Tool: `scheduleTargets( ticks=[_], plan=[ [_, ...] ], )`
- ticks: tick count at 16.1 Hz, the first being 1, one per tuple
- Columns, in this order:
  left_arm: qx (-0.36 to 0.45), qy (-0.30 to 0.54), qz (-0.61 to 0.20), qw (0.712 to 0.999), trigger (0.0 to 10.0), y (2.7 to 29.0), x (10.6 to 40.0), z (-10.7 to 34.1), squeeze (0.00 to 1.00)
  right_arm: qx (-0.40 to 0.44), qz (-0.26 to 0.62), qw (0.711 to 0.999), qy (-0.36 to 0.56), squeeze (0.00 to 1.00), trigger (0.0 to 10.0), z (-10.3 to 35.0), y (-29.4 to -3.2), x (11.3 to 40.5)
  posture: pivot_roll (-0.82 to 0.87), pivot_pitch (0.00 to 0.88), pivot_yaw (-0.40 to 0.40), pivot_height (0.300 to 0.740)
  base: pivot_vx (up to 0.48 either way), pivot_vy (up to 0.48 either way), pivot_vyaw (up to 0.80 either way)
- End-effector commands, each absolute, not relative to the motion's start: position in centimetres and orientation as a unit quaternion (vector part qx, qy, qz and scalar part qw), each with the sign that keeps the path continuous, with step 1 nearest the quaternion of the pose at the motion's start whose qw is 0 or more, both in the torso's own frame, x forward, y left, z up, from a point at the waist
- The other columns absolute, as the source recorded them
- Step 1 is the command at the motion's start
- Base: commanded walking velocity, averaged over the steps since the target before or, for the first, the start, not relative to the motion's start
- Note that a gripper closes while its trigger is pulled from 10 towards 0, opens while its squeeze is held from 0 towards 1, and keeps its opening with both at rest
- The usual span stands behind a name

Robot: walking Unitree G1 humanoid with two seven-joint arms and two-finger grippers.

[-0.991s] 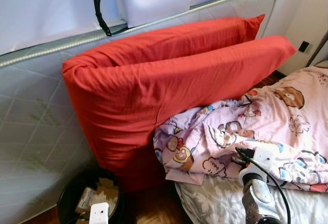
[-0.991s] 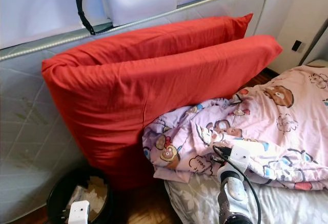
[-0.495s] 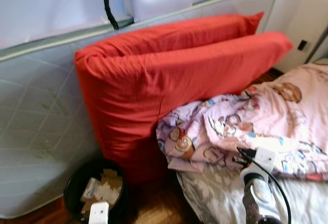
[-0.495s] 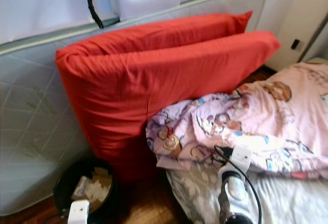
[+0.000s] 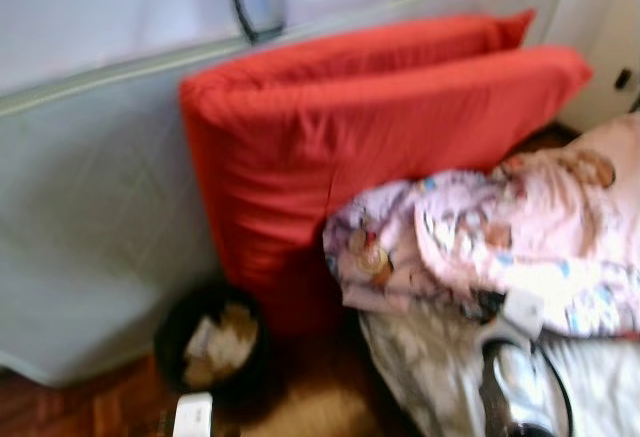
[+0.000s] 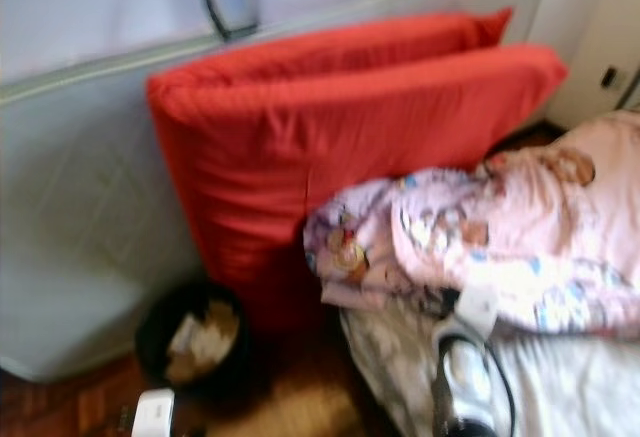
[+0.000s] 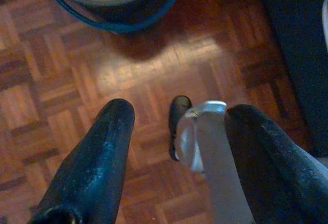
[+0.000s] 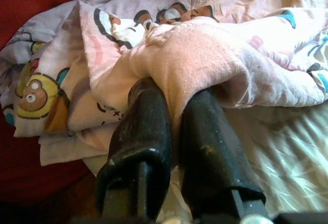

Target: Clean up the room

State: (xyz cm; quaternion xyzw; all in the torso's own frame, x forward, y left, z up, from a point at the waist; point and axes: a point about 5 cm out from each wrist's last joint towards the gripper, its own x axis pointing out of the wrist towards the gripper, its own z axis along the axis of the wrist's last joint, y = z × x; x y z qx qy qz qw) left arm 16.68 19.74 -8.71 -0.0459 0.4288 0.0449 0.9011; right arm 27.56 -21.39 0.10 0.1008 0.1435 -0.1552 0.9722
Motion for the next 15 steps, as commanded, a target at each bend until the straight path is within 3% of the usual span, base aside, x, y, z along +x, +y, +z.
scheduleTargets(
  ticks=[1,15],
  plan=[
    [-0.041,0.435,0.048,0.898,10.0,20.1,16.4,-8.8,0.00,0.102,-0.152,0.973,0.140,0.00,10.0,0.2,-21.1,27.7,0.00,0.000,0.036,0.740,-0.277,0.000,0.00],
    [-0.040,0.437,0.042,0.898,10.0,20.1,16.2,-8.9,0.00,0.091,-0.126,0.979,0.132,0.00,10.0,0.2,-20.0,27.7,0.00,0.002,0.035,0.740,-0.275,0.000,0.00]
  ],
)
